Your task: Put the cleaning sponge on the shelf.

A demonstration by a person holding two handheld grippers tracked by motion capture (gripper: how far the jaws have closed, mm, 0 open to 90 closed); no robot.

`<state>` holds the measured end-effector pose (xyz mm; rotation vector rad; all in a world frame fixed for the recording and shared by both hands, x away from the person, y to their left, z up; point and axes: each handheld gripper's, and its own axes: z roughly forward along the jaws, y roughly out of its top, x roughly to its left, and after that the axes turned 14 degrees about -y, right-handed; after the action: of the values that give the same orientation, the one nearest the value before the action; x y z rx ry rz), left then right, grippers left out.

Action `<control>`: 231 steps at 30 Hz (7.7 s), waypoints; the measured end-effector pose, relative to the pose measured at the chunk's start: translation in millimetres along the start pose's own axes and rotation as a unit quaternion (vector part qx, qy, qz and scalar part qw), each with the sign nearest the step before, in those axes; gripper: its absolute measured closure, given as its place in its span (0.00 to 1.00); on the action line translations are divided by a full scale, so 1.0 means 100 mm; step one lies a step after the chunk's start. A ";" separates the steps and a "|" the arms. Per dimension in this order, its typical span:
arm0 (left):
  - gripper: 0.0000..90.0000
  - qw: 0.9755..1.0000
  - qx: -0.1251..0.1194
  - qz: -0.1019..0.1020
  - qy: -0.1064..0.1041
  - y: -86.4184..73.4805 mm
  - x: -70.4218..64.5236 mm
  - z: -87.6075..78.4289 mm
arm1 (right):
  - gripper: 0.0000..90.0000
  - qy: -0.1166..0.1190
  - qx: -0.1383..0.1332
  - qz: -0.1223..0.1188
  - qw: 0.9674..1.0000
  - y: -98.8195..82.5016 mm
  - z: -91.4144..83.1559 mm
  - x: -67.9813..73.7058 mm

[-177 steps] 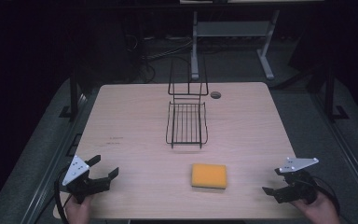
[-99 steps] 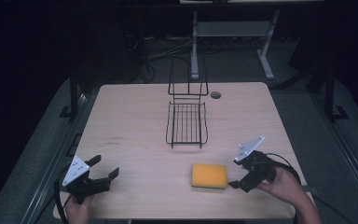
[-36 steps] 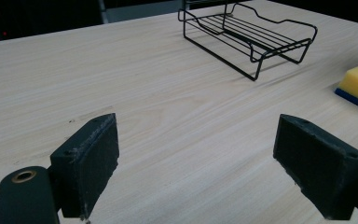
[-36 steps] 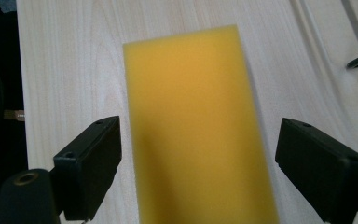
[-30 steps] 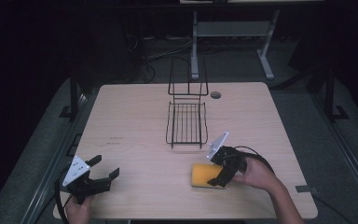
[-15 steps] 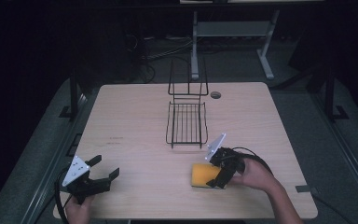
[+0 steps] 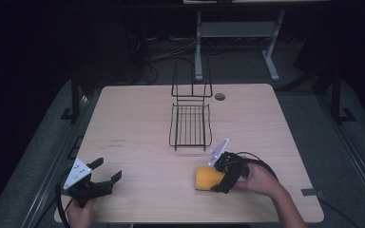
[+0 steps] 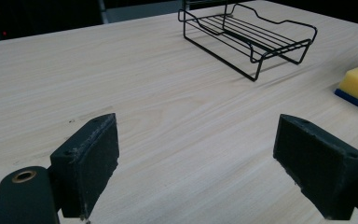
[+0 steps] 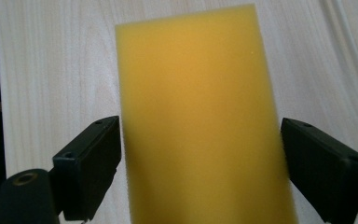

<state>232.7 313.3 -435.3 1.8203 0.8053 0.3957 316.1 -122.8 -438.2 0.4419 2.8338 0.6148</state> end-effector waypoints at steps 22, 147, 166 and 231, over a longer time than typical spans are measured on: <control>0.15 1.000 -0.002 -0.002 0.000 0.00 0.00 0.00 | 0.24 -0.008 -0.014 0.001 1.000 -0.04 -0.13 -0.04; 0.15 1.000 -0.005 -0.001 -0.001 0.01 0.04 0.01 | 0.25 0.029 -0.047 0.017 0.998 0.87 -0.05 -0.92; 0.15 1.000 -0.006 -0.004 -0.001 0.01 0.05 0.01 | 0.25 0.035 -0.032 0.027 0.999 0.96 0.06 -1.08; 0.15 1.000 -0.006 -0.004 -0.001 0.00 0.03 -0.02 | 0.16 0.020 -0.030 0.052 0.998 1.10 0.28 -1.44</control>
<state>233.7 316.9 -435.0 1.8044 0.8073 0.3928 485.1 -65.0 -395.9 0.5748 2.8365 0.7337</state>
